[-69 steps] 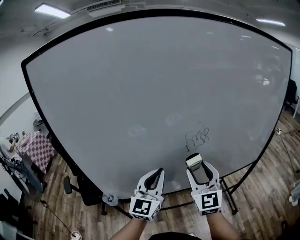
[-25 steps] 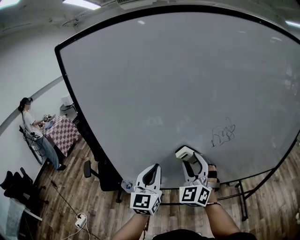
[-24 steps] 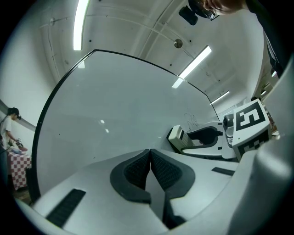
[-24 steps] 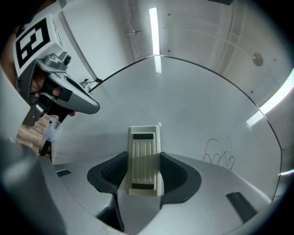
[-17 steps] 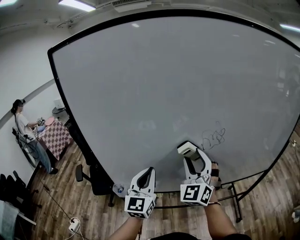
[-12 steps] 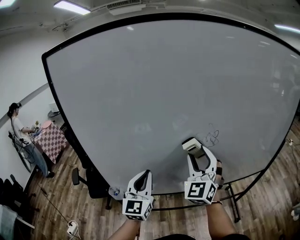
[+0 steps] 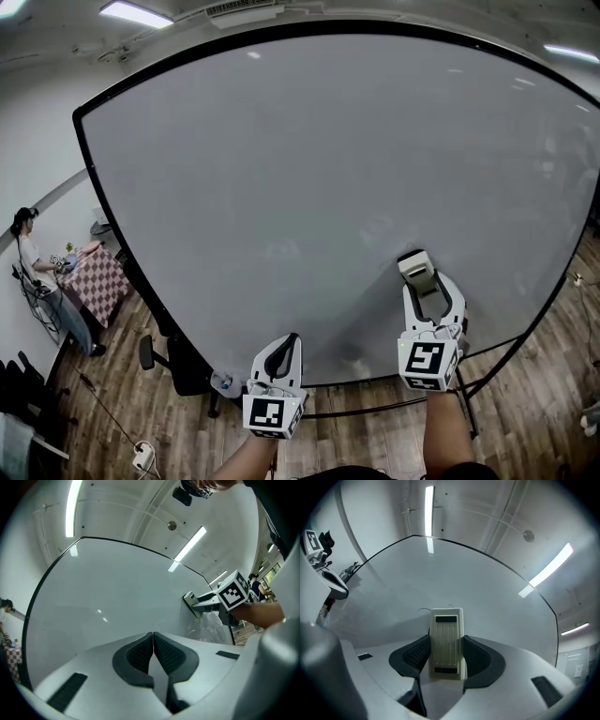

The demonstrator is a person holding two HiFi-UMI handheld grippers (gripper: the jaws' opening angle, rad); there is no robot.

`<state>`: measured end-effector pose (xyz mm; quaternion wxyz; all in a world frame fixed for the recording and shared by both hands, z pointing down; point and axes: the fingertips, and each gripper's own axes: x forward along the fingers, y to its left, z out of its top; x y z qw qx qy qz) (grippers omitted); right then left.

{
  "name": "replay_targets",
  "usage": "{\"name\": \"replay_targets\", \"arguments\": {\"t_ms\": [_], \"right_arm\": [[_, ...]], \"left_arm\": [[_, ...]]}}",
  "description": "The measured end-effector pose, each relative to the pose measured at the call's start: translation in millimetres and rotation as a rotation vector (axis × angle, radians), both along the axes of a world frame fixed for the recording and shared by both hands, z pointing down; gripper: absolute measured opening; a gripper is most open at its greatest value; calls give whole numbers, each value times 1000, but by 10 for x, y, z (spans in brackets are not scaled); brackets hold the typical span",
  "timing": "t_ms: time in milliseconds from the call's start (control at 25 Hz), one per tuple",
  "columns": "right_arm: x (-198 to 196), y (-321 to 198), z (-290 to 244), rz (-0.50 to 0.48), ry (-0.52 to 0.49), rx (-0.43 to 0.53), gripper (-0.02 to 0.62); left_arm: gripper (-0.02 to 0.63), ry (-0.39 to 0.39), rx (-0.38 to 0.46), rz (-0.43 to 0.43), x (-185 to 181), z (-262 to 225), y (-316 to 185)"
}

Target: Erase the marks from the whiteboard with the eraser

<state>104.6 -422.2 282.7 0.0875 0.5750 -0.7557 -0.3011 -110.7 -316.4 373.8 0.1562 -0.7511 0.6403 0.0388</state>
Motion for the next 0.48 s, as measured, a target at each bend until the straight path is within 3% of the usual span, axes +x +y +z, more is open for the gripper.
{"name": "replay_targets", "arguments": {"t_ms": [360, 480], "right_arm": [[869, -294, -278, 151, -80, 12, 242], [978, -312, -313, 167, -86, 12, 242]], "left_arm": [[21, -2, -8, 39, 216, 26, -88], [21, 22, -4, 37, 194, -16, -127]]}}
